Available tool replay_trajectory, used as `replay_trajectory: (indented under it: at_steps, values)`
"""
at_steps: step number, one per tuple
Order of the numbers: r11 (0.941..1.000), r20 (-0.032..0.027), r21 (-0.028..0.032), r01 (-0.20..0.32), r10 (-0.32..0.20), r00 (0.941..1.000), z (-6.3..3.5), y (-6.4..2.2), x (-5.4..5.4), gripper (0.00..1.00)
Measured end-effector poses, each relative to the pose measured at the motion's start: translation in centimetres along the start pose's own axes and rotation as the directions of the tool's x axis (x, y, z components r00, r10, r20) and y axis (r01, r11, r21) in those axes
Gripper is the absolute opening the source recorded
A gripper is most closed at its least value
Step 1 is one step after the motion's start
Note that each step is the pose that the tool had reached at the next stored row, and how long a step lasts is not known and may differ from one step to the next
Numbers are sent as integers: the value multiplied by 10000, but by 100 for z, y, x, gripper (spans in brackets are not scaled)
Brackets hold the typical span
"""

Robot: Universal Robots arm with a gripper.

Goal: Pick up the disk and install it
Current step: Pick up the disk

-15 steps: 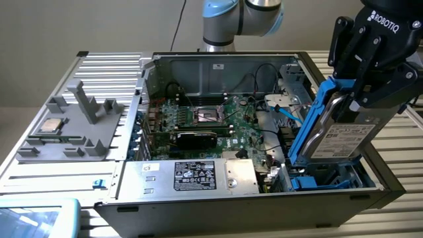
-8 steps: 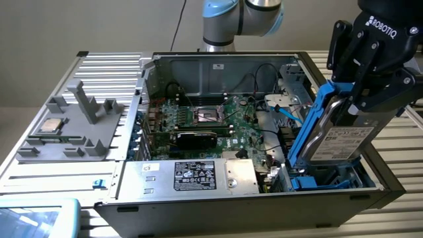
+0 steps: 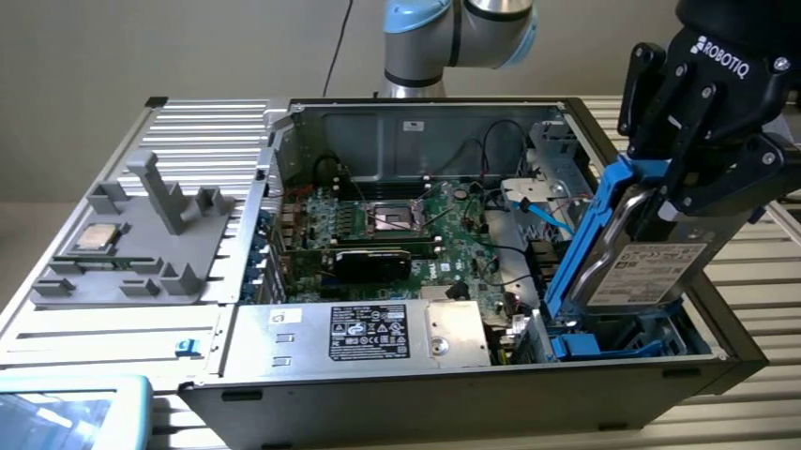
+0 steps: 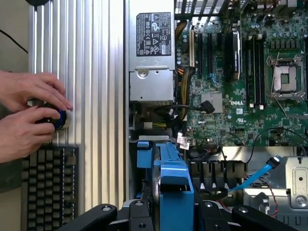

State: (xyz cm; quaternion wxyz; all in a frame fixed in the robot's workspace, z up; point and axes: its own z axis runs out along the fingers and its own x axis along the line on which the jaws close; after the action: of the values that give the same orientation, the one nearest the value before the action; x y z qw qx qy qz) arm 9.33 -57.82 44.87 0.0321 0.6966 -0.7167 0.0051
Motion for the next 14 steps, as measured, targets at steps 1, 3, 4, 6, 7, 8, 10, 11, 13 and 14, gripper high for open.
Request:
replay_trajectory:
  at_steps: [1, 3, 4, 6, 7, 8, 10, 11, 13, 14]
  values:
    - [10000, 12, 3, 0, 0, 10000, 4, 0, 2, 37]
    - [10000, 26, 5, 0, 0, 10000, 12, 0, 9, 37]
    - [10000, 29, 5, 0, 0, 10000, 19, -1, 13, 37]
    - [10000, 31, 7, 0, 0, 10000, 31, -1, 18, 37]
    - [10000, 34, 8, 0, 0, 10000, 37, -2, 22, 37]
    - [10000, 40, 8, 1, -1, 10000, 45, -2, 26, 37]
    - [10000, 49, 9, 1, -1, 10000, 57, -3, 33, 37]
    - [10000, 54, 9, 1, -1, 10000, 65, -4, 34, 37]
    - [10000, 54, 9, 1, -1, 10000, 68, -4, 34, 37]
    - [10000, 54, 9, 1, -1, 10000, 68, -4, 34, 37]
